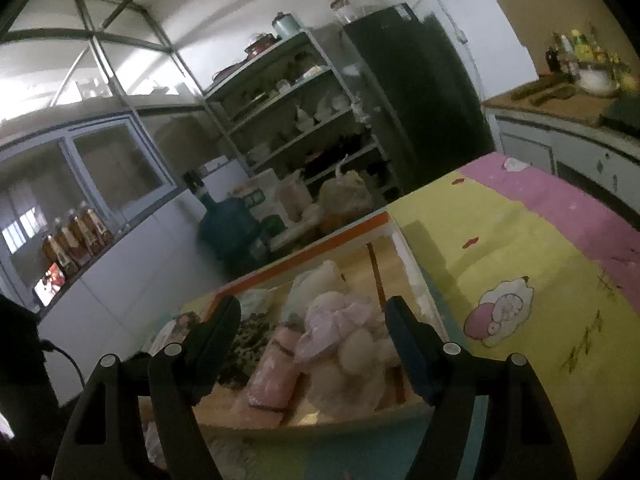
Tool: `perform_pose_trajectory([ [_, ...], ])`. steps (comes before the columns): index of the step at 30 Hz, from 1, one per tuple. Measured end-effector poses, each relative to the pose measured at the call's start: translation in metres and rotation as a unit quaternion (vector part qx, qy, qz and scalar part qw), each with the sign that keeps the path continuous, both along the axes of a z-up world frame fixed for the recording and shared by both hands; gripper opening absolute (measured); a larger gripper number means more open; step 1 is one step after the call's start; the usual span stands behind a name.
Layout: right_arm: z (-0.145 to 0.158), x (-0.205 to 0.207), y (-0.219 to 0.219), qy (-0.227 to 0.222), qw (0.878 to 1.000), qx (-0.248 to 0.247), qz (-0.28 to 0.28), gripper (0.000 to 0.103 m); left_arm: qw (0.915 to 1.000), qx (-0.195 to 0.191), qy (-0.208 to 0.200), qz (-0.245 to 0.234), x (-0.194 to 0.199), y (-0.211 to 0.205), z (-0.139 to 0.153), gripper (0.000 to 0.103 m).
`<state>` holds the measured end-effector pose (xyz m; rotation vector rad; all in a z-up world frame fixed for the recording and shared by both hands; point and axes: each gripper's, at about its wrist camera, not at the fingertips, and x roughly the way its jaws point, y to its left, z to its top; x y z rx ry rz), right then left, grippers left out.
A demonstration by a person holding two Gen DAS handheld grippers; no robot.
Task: Organize soft objects
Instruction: 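Open both grippers to drop the towel and teddy bear into the tray, then move both grippers back to the remaining items on the mattress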
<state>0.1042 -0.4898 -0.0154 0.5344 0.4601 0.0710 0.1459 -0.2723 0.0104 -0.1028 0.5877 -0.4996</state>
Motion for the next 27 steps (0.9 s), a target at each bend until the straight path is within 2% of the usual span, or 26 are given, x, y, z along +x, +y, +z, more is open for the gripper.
perform_pose_trajectory([
  [12,0.028,-0.031,0.053,-0.027,0.998,-0.057,-0.014,0.076,0.999,0.003,-0.041,0.016,-0.025,0.043,0.013,0.085],
  [17,0.038,-0.041,0.079,-0.039,0.997,-0.069,-0.011,0.078,0.9984,-0.002,-0.048,0.03,-0.031,0.071,0.016,0.089],
  [27,0.049,-0.05,0.127,-0.042,0.995,-0.088,-0.006,0.079,0.9959,-0.018,-0.061,0.065,-0.043,0.137,0.024,0.09],
])
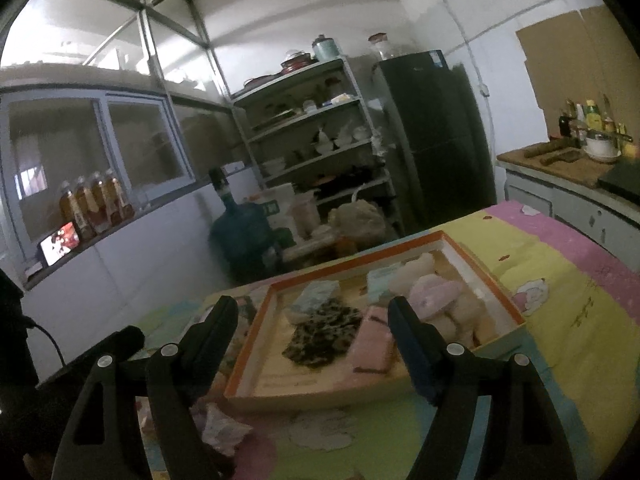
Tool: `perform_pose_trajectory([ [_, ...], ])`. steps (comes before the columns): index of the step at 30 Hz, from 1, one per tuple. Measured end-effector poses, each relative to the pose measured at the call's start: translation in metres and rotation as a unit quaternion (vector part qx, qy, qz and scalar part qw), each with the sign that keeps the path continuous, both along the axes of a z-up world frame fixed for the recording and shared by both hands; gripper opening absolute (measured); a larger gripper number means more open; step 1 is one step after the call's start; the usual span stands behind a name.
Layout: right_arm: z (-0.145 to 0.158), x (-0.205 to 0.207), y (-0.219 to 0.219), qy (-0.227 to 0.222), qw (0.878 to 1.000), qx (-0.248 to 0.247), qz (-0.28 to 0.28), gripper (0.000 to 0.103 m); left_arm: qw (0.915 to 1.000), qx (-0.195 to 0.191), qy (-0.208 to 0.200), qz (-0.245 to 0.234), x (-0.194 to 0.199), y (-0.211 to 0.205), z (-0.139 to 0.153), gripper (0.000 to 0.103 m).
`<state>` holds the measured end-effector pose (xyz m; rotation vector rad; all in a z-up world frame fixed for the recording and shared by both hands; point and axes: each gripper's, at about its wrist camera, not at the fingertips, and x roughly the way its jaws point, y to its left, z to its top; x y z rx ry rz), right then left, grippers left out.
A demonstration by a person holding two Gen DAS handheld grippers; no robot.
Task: Organize soft objects
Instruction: 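Move both grippers back to the remaining items on the mattress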
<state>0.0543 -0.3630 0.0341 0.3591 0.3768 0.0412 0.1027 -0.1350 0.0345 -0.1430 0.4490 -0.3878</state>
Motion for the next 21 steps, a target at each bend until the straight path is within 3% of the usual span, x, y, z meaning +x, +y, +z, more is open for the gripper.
perform_pose_trajectory([
  [15,0.01,-0.006,0.067,0.007,0.999,-0.037,0.015,0.079,0.9996,-0.011,-0.005,0.025,-0.011,0.078,0.002,0.09],
  [21,0.01,-0.005,0.086,0.012,0.999,-0.046,0.022,0.079,0.9997,-0.021,-0.003,-0.008,-0.01,0.1,-0.002,0.09],
])
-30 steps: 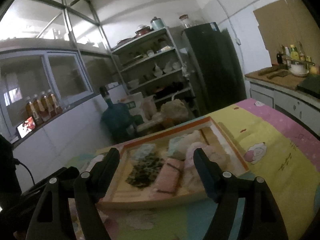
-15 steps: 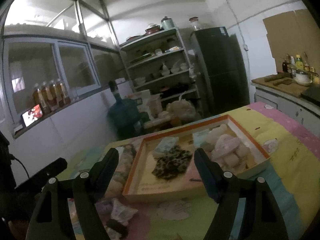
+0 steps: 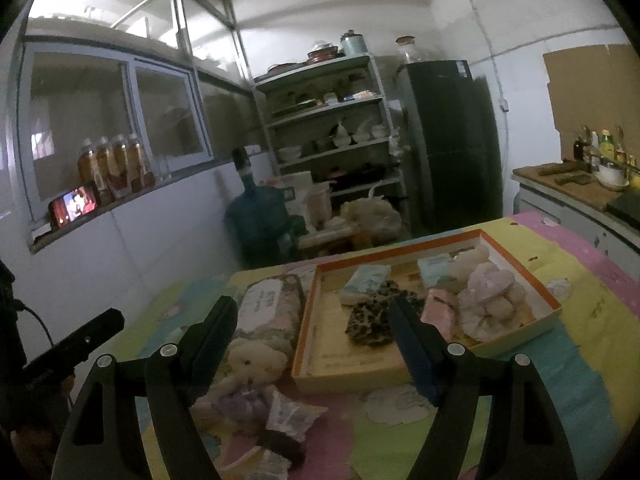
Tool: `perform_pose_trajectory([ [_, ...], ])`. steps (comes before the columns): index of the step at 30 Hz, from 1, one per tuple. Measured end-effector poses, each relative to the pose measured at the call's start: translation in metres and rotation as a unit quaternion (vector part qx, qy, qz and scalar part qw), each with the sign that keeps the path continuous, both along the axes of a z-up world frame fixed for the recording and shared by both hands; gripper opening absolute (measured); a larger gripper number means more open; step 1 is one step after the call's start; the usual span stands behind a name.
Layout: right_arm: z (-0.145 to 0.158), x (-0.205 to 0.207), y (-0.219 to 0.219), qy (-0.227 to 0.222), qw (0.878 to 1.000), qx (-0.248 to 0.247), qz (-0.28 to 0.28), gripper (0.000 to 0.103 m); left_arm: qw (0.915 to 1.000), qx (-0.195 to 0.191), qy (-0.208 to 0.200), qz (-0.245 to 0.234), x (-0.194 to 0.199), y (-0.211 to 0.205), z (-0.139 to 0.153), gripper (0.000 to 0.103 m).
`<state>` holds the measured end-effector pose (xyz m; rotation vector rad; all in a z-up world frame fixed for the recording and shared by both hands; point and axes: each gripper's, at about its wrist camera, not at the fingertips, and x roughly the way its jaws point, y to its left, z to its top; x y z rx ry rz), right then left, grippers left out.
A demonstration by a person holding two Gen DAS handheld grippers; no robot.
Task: Organize soft objects
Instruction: 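Move both grippers back to the remaining items on the mattress, then grasp the clear plastic bag with the left gripper while the right grasps the white snack packet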
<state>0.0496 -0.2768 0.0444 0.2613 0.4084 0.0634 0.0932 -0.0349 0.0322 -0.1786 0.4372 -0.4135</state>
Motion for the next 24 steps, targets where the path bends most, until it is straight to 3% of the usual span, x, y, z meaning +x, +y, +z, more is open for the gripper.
perform_pose_trajectory([
  [4,-0.003,0.001,0.012,0.006,1.0,-0.002,0.01,0.079,0.9971,0.008,0.01,-0.075,0.008,0.009,-0.012,0.09],
  [7,-0.006,0.001,0.02,0.013,1.0,-0.004,0.017,0.079,0.9881,0.034,0.034,-0.146,0.02,0.009,-0.028,0.09],
  [11,-0.011,0.002,0.028,0.024,0.999,-0.01,0.022,0.079,0.9747,0.066,0.059,-0.205,0.025,-0.004,-0.047,0.09],
  [17,-0.021,0.002,0.034,0.041,0.999,-0.014,0.022,0.079,0.9605,0.131,0.076,-0.234,0.03,-0.027,-0.072,0.09],
  [24,-0.03,0.002,0.03,0.056,0.998,-0.018,0.016,0.079,0.9515,0.156,0.111,-0.241,0.038,-0.041,-0.093,0.09],
])
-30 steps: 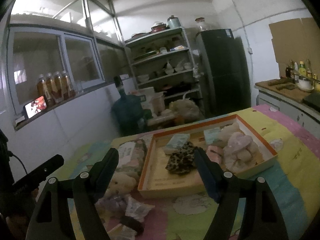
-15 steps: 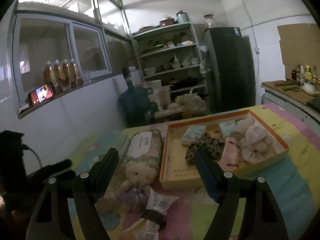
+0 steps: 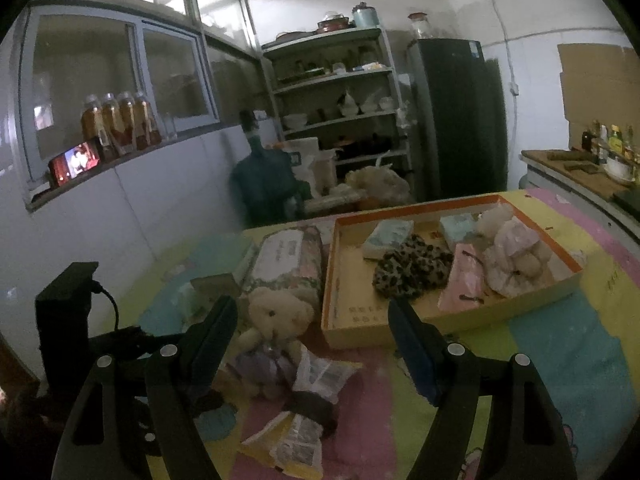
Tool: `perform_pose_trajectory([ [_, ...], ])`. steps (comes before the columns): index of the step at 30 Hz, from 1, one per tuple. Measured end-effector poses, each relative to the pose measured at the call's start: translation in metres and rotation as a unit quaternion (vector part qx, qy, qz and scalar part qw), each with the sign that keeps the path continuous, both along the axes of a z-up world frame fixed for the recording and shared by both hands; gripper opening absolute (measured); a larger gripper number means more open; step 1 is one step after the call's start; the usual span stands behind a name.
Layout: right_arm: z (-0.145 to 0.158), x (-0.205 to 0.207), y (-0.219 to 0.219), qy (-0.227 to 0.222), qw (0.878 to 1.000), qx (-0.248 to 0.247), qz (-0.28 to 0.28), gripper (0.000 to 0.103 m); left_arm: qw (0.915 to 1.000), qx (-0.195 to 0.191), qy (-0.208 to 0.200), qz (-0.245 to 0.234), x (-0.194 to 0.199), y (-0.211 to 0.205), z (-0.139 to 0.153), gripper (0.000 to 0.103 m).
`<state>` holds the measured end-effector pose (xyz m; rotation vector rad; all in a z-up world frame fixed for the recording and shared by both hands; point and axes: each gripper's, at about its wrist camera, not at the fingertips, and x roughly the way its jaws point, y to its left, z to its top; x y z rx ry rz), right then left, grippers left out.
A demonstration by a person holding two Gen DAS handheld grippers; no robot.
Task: Organize soft objects
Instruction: 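Grasp the clear plastic bag with the left gripper while the right grasps the white snack packet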
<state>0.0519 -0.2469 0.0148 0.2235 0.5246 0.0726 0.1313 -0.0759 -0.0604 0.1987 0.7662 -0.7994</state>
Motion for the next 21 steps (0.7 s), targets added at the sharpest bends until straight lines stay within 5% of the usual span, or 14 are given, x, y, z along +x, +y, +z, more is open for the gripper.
perform_pose_trajectory([
  [8,-0.018,0.006,0.0,0.028,1.0,0.003,0.0,0.079,0.999,-0.001,0.043,0.008,0.011,0.001,-0.012,0.062],
  [21,-0.055,0.014,0.015,0.097,0.995,0.007,0.008,0.079,0.9957,-0.05,0.042,0.066,0.0,0.036,-0.007,0.057],
])
